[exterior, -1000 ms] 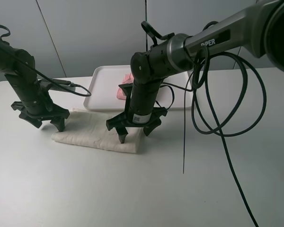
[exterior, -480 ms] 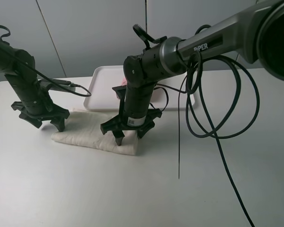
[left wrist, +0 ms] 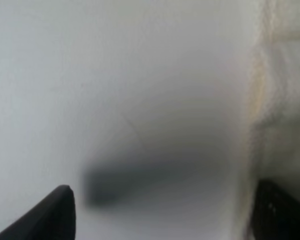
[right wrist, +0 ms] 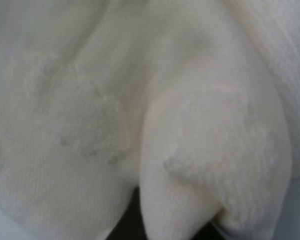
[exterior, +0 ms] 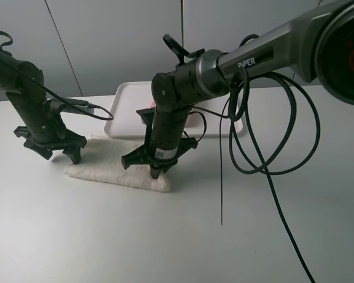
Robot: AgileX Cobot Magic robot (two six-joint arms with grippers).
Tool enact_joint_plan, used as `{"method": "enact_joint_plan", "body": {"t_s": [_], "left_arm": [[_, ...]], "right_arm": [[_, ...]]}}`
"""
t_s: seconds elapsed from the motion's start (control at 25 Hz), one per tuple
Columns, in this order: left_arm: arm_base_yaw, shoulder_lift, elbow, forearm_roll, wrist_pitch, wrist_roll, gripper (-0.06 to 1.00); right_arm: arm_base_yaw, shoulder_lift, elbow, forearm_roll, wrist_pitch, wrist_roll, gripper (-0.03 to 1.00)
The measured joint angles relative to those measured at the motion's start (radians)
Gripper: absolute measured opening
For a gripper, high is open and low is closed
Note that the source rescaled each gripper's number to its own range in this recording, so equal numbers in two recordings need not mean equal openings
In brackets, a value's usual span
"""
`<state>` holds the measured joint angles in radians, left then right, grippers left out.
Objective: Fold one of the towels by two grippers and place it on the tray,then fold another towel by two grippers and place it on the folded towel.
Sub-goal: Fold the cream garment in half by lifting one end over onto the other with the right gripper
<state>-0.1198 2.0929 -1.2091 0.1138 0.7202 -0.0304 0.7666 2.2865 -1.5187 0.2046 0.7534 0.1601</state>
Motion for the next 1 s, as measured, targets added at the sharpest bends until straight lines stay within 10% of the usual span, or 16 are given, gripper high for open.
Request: {"method": "enact_joint_plan", "body": {"t_s": [0.64,1.0], "left_arm": [[0.000,0.000,0.000,0.000,0.000,0.002,0.93],[0.000,0.000,0.000,0.000,0.000,0.002,0.93]], "right_arm": [[0.000,-0.158,0.006,-0.017,-0.015,-0.026,0.05],[-0.002,-0.158,0.008,0.150,-0.092,-0.060,0.05]]}}
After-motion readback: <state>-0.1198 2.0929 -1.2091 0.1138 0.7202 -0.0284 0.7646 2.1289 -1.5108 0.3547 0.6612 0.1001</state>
